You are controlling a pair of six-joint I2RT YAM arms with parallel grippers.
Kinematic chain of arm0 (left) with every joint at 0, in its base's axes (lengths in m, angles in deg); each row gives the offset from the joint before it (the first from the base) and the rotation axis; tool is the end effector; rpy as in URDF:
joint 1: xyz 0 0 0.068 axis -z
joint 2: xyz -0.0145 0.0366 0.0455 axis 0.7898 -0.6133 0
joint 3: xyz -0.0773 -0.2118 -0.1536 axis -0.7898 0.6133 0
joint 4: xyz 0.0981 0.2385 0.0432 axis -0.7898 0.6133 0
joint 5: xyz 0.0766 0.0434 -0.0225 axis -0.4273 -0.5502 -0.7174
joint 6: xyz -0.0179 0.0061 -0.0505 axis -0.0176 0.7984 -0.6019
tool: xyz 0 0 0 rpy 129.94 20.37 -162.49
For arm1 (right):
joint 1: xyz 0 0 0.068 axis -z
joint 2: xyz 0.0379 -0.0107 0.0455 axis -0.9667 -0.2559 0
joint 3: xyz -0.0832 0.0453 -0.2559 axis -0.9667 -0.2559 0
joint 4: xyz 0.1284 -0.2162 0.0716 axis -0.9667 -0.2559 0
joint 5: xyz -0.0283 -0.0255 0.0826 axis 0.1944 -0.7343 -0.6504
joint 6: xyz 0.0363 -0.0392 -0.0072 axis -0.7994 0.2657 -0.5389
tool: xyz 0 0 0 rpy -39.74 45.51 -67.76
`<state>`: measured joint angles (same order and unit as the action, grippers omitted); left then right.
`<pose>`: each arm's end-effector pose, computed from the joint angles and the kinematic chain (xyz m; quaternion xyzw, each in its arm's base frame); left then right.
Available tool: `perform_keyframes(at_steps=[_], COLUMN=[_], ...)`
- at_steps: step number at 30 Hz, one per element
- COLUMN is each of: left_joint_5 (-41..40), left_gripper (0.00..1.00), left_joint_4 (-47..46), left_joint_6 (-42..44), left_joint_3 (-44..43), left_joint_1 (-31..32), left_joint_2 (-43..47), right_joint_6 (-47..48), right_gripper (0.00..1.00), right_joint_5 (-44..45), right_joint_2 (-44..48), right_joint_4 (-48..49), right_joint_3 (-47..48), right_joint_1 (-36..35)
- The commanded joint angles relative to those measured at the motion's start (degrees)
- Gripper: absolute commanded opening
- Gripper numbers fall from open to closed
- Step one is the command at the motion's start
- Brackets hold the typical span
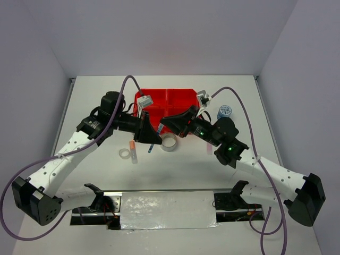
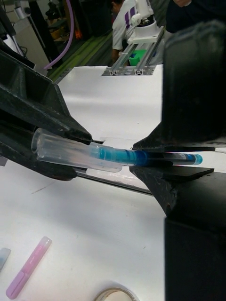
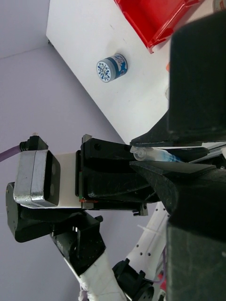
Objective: Sort the stationery into containers
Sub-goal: Close the pen cap on the pen.
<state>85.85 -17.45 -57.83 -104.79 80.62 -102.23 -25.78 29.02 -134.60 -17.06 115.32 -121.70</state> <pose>0.2036 -0.1438 0.3716 0.3093 0.7210 -0.5537 0.2791 0.1588 0.1815 0.3517 -0.1788 0.5993 0.5623 0.5411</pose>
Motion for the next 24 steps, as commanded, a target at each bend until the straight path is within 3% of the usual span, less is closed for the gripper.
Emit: perform_keyframes(at_steps=[1, 3, 7, 8, 10, 14, 24], left_joint_5=[-0.1, 1.5, 1.8, 2.1, 2.3, 2.9, 1.1], left_gripper=[0.00, 0.00, 0.00, 0.00, 0.00, 0.00, 0.00], left_joint_4=[-23.8, -23.3, -23.1, -23.9, -25.7, -29.0, -29.4], left_joint_6=[-4.2, -4.0, -3.6, -4.1, -5.4, -8.7, -10.4], left_joint_3=[-7.7, -5.5, 2.1, 3.5, 7.2, 10.4, 9.9], left_joint_1=[-3.1, -3.0, -2.3, -2.3, -2.3, -2.2, -2.2], left_joint_2=[-0.3, -0.1, 3.0, 4.2, 5.1, 7.2, 9.3], right_joint_6=[-1.2, -0.8, 2.0, 2.5, 3.9, 5.9, 4.4], right_gripper=[0.00, 0.00, 0.35, 0.38, 0.40, 0.44, 0.49], right_joint_5=[-14.9, -12.8, -8.0, -7.2, -5.5, -1.7, -0.5], right_joint_2=[-2.4, -1.9, -2.7, -3.1, -4.3, -4.9, -4.6], right_joint_4=[-19.9, -24.0, -30.8, -31.8, -34.8, -36.4, -32.1], right_joint_3=[-2.2, 4.8, 17.1, 21.7, 27.9, 31.3, 25.7], right_joint_1=[-5.3, -4.9, -4.5, -4.4, -4.4, -4.4, -4.5])
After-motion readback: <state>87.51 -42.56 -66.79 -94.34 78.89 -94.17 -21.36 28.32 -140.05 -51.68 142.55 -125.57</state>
